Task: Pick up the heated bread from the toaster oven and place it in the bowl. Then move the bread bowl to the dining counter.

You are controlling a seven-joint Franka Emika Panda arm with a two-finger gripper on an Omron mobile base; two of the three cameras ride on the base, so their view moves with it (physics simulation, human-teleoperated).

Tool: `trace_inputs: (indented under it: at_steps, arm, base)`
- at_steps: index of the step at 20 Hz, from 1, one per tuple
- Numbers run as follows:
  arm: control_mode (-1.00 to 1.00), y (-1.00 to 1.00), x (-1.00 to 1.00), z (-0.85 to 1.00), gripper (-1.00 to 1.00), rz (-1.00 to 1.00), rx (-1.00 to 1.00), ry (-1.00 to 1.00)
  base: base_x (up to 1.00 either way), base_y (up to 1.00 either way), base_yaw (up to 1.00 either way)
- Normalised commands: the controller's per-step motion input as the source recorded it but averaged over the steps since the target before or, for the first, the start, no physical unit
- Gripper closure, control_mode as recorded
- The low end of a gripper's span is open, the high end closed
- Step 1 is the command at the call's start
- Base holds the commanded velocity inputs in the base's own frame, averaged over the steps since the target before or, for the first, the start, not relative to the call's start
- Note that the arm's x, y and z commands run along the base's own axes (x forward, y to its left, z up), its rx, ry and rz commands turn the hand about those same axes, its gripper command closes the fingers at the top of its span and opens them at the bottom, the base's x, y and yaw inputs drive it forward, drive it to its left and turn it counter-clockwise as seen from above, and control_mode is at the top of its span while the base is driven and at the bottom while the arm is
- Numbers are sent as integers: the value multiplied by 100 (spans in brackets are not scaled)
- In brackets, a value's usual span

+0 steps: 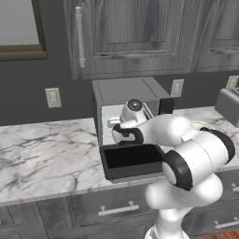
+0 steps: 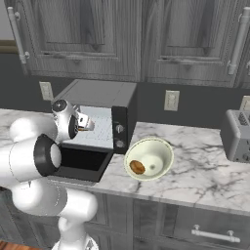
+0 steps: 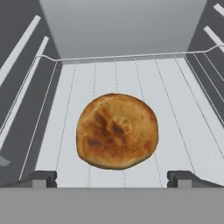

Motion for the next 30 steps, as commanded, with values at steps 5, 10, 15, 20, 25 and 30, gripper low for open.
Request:
trace_inputs:
  at_steps: [5,10,15,20,25,30]
  arm:
    - [-100,0,35,-18,-100,0,0,0]
    - [-100,2,33,-12,-100,0,0,0]
    - [-100,0,29,-10,-100,0,0,-1]
    - [-100,0,14,-5,100,0,0,-4]
    - [-100,0,2,-1,100,0,0,-1]
    - [-100,-15,-85,27,100,-5,3,0]
  base:
    - [0,0,0]
    - [0,0,0]
    - [0,0,0]
    - [0,0,0]
    - [0,0,0]
    - [0,0,0]
